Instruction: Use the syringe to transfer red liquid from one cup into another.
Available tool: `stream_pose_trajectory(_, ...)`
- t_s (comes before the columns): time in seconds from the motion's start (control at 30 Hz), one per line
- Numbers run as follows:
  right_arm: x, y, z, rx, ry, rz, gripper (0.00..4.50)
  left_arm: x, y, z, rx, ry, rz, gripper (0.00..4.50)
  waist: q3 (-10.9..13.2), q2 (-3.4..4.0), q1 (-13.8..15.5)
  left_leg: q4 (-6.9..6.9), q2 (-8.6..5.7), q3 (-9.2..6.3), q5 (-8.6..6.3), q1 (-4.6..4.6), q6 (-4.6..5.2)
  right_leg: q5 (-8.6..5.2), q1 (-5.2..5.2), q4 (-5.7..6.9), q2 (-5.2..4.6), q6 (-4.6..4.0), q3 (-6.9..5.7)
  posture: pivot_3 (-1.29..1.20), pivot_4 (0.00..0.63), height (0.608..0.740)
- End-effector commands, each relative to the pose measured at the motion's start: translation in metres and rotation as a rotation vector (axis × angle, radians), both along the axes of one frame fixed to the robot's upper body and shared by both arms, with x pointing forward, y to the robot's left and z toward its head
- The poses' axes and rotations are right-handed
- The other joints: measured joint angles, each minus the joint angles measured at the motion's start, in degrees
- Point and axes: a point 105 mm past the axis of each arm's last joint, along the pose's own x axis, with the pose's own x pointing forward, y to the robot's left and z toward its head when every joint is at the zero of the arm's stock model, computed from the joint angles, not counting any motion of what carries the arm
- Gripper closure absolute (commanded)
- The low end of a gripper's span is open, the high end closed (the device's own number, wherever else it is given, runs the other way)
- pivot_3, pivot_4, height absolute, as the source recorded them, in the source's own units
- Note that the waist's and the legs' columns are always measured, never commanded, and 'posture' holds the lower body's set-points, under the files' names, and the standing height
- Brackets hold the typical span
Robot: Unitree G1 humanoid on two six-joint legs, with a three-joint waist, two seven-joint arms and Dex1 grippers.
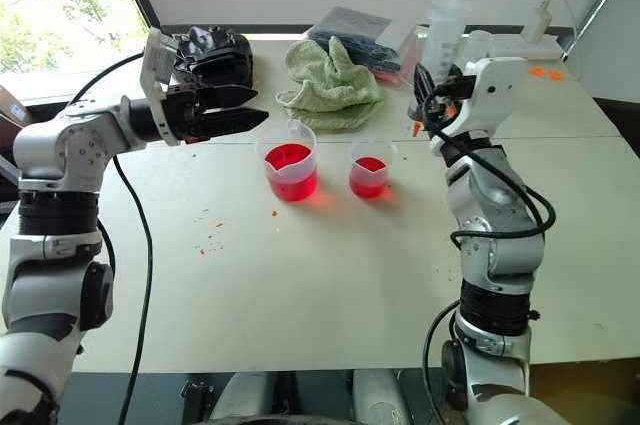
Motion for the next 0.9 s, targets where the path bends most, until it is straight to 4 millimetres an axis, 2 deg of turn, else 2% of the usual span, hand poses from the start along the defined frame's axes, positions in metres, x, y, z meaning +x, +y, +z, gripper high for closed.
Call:
stream_pose_trajectory(0.03,0.005,-0.018,0.001,-0.001,0.150,-0.022,3.09,-0.020,0.000,0.015,-0.021,-0.069,-0.042,0.04,0.00,0.00,0.02,-0.01,0.00,-0.01,0.00,0.00,0.00,0.00,0.01,-0.01,0.00,0.00,0.00,0.00,0.150,0.711)
stream_pose_trajectory(0.2,0.012,-0.035,-0.017,0.006,0.430,-0.002,3.09,-0.042,-0.007,0.013,-0.001,-0.078,-0.127,0.04,0.00,0.00,0.05,-0.03,0.02,0.02,0.00,0.00,0.01,0.00,0.03,-0.07,0.01,0.00,0.02,0.00,0.150,0.711)
stream_pose_trajectory(0.27,0.014,-0.040,-0.037,0.013,0.615,-0.004,3.09,-0.049,-0.005,0.006,0.030,-0.072,-0.148,0.04,-0.02,0.02,0.06,-0.04,0.02,0.04,0.00,0.01,0.01,0.00,0.03,-0.08,0.01,0.00,0.04,0.00,0.150,0.711)
stream_pose_trajectory(0.37,0.012,-0.044,-0.053,0.032,0.780,0.008,3.09,-0.054,-0.005,0.000,0.050,-0.067,-0.155,0.04,-0.02,0.03,0.14,-0.07,0.02,0.04,0.00,0.02,0.01,0.00,0.04,-0.10,0.02,0.00,0.05,0.00,0.150,0.711)
stream_pose_trajectory(0.57,0.018,-0.056,-0.076,0.019,0.929,-0.023,3.09,-0.058,-0.014,-0.010,0.053,-0.050,-0.164,0.04,-0.02,0.02,0.74,-0.05,0.01,0.08,-0.01,0.00,0.03,0.00,0.05,-0.16,0.01,0.00,0.09,0.00,0.150,0.711)
stream_pose_trajectory(0.87,0.019,-0.051,-0.091,0.004,1.043,0.017,3.09,-0.055,-0.013,-0.018,0.060,-0.030,-0.131,0.04,-0.02,0.02,1.39,-0.04,0.01,0.10,-0.01,0.00,0.03,0.00,0.05,-0.17,0.02,0.00,0.11,0.00,0.150,0.711)
stream_pose_trajectory(0.9,0.020,-0.052,-0.092,0.003,1.045,0.012,2.61,-0.054,-0.013,-0.019,0.062,-0.031,-0.129,0.01,-0.02,0.02,1.41,-0.04,0.01,0.10,-0.01,0.00,0.03,0.00,0.05,-0.17,0.02,0.00,0.11,0.00,0.150,0.711)
